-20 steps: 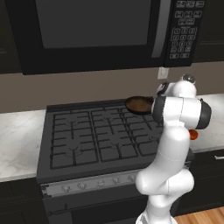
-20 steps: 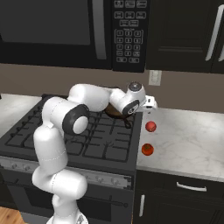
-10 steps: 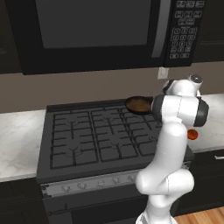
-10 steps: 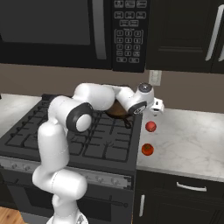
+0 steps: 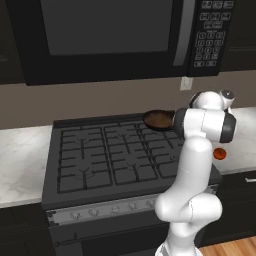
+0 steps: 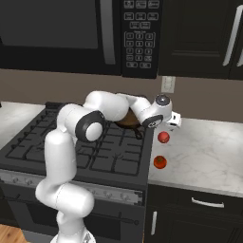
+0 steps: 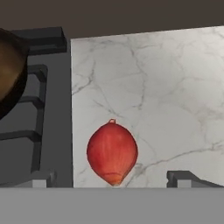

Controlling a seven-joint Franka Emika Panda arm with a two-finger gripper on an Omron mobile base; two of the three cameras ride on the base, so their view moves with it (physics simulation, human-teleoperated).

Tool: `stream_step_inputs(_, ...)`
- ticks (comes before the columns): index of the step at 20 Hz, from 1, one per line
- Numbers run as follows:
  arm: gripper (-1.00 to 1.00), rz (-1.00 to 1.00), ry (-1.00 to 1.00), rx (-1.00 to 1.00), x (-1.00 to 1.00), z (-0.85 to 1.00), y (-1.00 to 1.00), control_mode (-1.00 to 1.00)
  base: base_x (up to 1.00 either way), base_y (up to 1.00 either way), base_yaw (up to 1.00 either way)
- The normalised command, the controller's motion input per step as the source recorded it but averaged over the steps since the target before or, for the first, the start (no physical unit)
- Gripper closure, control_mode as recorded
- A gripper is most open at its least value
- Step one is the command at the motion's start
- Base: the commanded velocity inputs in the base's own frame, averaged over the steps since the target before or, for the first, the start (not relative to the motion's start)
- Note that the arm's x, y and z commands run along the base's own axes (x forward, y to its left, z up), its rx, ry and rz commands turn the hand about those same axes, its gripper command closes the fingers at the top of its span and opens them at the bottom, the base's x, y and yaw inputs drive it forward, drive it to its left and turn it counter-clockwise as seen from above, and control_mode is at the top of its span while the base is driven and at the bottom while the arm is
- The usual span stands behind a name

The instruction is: Place the pan on the rear right burner on the stove. Then place the tomato and the onion in the pan and turn on the rear right burner.

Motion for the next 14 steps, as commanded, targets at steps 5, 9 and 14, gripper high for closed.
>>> stream_step_inputs(5,-1.0,-0.01,0.0,0.0,-0.17,-0.2,0.0,-1.0,0.0,0.0,0.0)
stream_step_inputs(9,-1.0,-0.02,0.0,0.0,-0.02,-0.16,0.0,-1.0,0.0,0.0,0.0)
stream_step_inputs(14,-1.0,-0.01,0.0,0.0,0.05,-0.16,0.0,-1.0,0.0,0.0,0.0)
